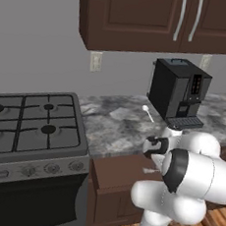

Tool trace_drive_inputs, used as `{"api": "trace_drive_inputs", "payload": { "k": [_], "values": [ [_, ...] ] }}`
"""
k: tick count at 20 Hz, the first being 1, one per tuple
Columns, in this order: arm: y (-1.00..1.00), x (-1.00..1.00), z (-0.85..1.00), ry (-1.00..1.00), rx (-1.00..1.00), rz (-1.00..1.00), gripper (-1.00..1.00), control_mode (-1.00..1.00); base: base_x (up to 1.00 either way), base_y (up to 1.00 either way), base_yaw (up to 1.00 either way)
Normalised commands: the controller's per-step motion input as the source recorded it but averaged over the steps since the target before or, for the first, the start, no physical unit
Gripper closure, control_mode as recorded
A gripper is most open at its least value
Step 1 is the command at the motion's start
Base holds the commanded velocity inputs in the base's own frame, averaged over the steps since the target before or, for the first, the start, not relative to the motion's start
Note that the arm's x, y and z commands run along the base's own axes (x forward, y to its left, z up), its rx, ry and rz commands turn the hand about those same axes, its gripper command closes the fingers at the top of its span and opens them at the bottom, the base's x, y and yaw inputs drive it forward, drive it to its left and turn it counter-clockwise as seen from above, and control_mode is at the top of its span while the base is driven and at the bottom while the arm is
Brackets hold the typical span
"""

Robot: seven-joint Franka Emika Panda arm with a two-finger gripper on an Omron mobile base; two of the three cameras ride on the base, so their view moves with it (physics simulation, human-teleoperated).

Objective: Organize the utensils by type. Pick up the wooden spoons from the counter and place them in the open cabinet. Then pick up the metallic utensils from the counter and place them in the open drawer.

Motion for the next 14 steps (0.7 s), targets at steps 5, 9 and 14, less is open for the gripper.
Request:
{"api": "trace_drive_inputs", "payload": {
  "k": [5,9,14],
  "values": [
    [0.13,0.00,-0.36,0.00,0.00,-0.05,1.00,-1.00,0.00,0.00,0.00],
    [0.14,0.00,-0.44,0.00,0.00,-0.05,1.00,-1.00,0.00,0.00,0.00],
    [0.08,0.00,-0.47,0.00,0.00,-0.06,1.00,-1.00,0.00,0.00,0.00]
  ]
}}
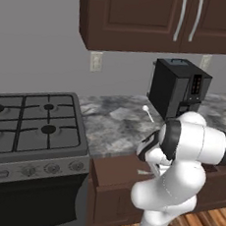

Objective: Organize the utensils by type. Pick up the wooden spoons from the counter and place them in the open cabinet. Then pick up the metallic utensils from the counter and place them in the open drawer.

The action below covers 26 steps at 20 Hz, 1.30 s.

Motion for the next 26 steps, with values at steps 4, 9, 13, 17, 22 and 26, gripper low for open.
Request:
{"api": "trace_drive_inputs", "payload": {
  "k": [4,9,13,17,22,26],
  "values": [
    [0.02,0.01,-0.48,0.00,0.00,-0.04,1.00,-1.00,0.00,0.00,0.00],
    [0.00,0.14,-0.33,0.00,0.00,-0.04,1.00,-1.00,0.00,0.00,0.00],
    [0.01,-0.26,-0.44,0.00,0.00,-0.07,1.00,-1.00,0.00,0.00,0.00],
    [0.01,-0.25,-0.53,0.01,0.00,-0.03,1.00,-1.00,0.00,0.00,0.00],
    [0.05,-0.36,-0.44,0.01,0.00,0.00,1.00,-1.00,0.00,0.00,0.00],
    [0.01,-0.42,-0.53,0.08,-0.03,0.00,1.00,-1.00,0.00,0.00,0.00]
  ]
}}
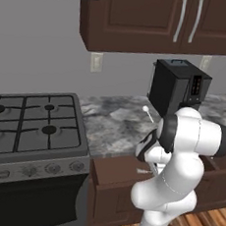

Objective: Organize the utensils by type. Pick up the wooden spoons from the counter and place them in the open cabinet. Then pick up the metallic utensils from the counter and place them in the open drawer.

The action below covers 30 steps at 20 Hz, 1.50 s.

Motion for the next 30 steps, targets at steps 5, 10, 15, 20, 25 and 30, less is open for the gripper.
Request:
{"api": "trace_drive_inputs", "payload": {
  "k": [5,10,15,20,25,30],
  "values": [
    [0.01,-0.48,-0.57,0.10,-0.06,0.06,1.00,-1.00,0.00,0.00,0.00],
    [0.02,-0.70,-0.57,0.04,-0.06,0.13,1.00,-1.00,0.00,0.00,0.00],
    [0.00,-0.78,-0.42,0.04,-0.06,0.22,1.00,-1.00,0.00,0.00,0.00],
    [0.00,-0.31,-0.23,0.09,-0.03,0.27,1.00,-1.00,0.00,0.00,0.00],
    [0.00,0.00,0.00,0.05,0.00,0.32,1.00,-1.00,0.00,0.00,0.00],
    [0.00,0.00,-0.01,0.01,0.00,0.32,1.00,-1.00,0.00,0.00,0.00]
  ]
}}
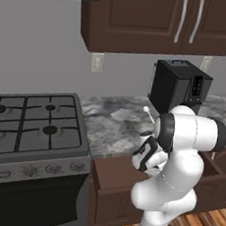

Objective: Organize the utensils by type. Pick up the wooden spoons from the counter and place them in the open cabinet. Then pick up the metallic utensils from the counter and place them in the open drawer.

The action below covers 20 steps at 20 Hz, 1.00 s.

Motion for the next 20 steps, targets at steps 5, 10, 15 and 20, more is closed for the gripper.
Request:
{"api": "trace_drive_inputs", "payload": {
  "k": [5,10,15,20],
  "values": [
    [0.00,0.00,-0.25,0.00,0.00,0.28,1.00,-1.00,0.00,0.00,0.00],
    [0.00,-0.06,-0.18,0.00,0.00,0.24,1.00,-1.00,0.00,0.00,0.00],
    [0.00,-0.07,-0.02,0.01,0.03,0.13,1.00,-1.00,0.00,0.00,0.00],
    [0.00,-0.54,-0.13,0.02,0.00,0.09,-1.00,-1.00,0.00,0.00,0.00]
  ]
}}
